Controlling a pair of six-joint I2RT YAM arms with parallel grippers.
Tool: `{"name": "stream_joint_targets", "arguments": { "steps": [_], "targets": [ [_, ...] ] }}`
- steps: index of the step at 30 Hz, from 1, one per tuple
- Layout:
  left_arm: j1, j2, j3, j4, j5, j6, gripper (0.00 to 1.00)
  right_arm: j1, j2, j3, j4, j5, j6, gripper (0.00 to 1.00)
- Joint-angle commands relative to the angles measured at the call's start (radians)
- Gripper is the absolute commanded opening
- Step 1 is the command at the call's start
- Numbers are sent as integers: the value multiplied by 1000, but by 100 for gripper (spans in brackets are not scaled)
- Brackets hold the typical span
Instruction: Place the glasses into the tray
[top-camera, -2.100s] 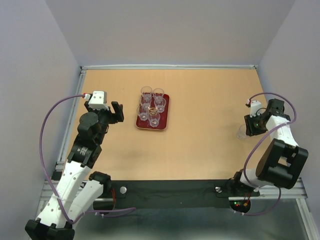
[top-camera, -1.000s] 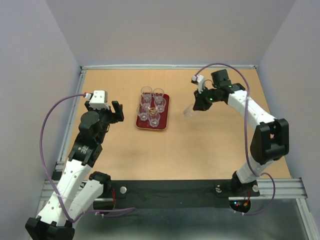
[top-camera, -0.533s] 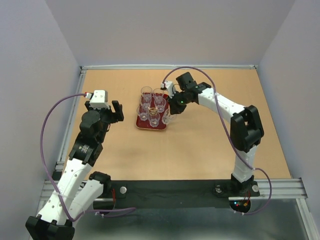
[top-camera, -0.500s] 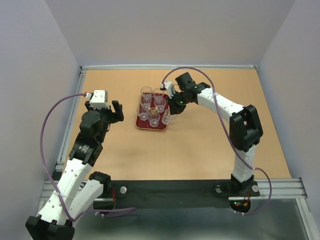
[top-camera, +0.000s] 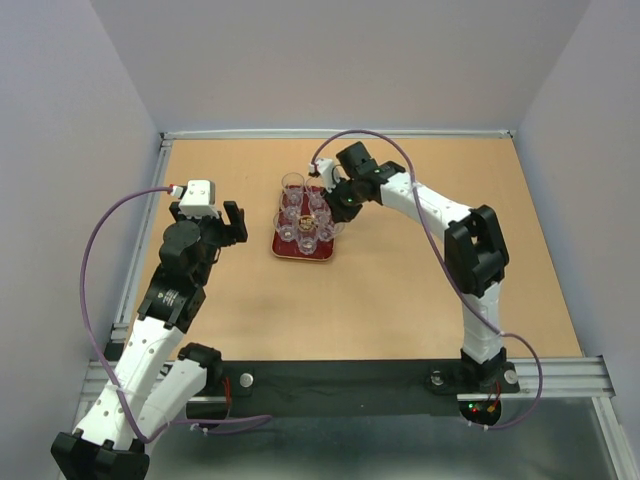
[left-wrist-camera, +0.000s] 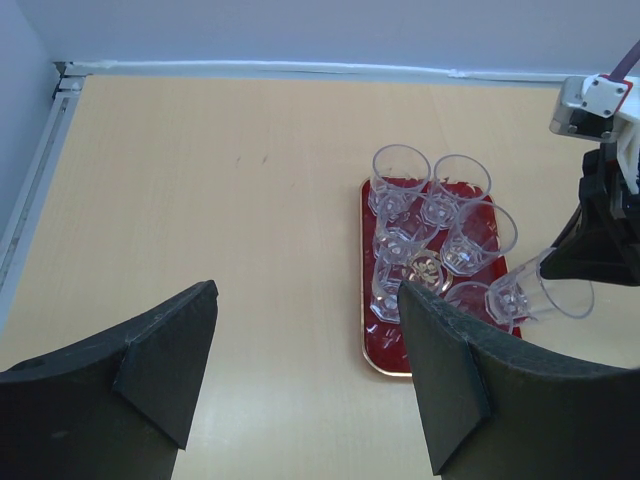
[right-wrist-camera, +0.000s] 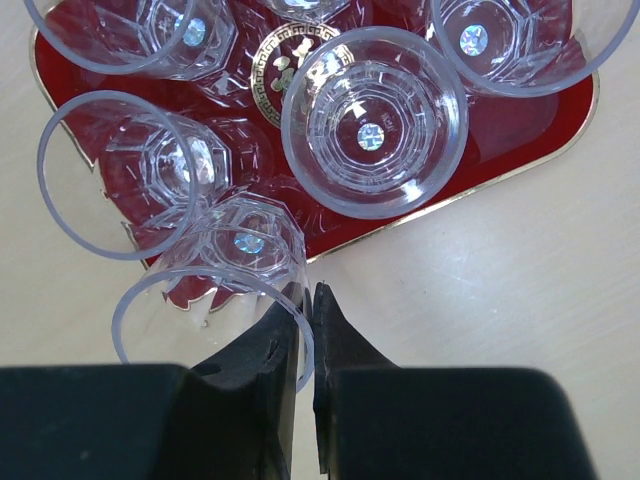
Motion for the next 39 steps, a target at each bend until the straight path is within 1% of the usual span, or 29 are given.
{"name": "stream_joint_targets", "arguments": {
  "steps": [1, 9, 17, 21, 23, 29, 33, 34, 39],
  "targets": [
    [0, -7, -10, 45, -12, 13, 84, 23, 35, 62, 23, 46, 17, 0],
    [0, -7, -10, 45, -12, 13, 84, 45, 65, 91, 23, 83, 15, 1],
    [0, -7, -11, 45, -12, 12, 84, 74, 87, 99, 22, 107, 8, 7],
    [0, -6, -10, 45, -12, 13, 84, 78, 95, 108, 22, 117, 8, 13],
    [0, -7, -11, 45, -12, 12, 84, 83, 98, 109, 22, 120, 5, 14],
    [0, -9, -11, 45, -12, 12, 84, 91, 85, 105, 19, 129, -3, 25],
    [1, -10, -11, 45, -13, 12, 84, 91, 55, 97, 17, 138, -11, 35],
    [0, -10, -10, 45, -13, 12, 84, 92, 50, 96, 19, 143, -11, 39],
    [0, -12, -11, 45, -15, 13, 84, 92, 0, 79, 17, 161, -25, 46]
  ]
}}
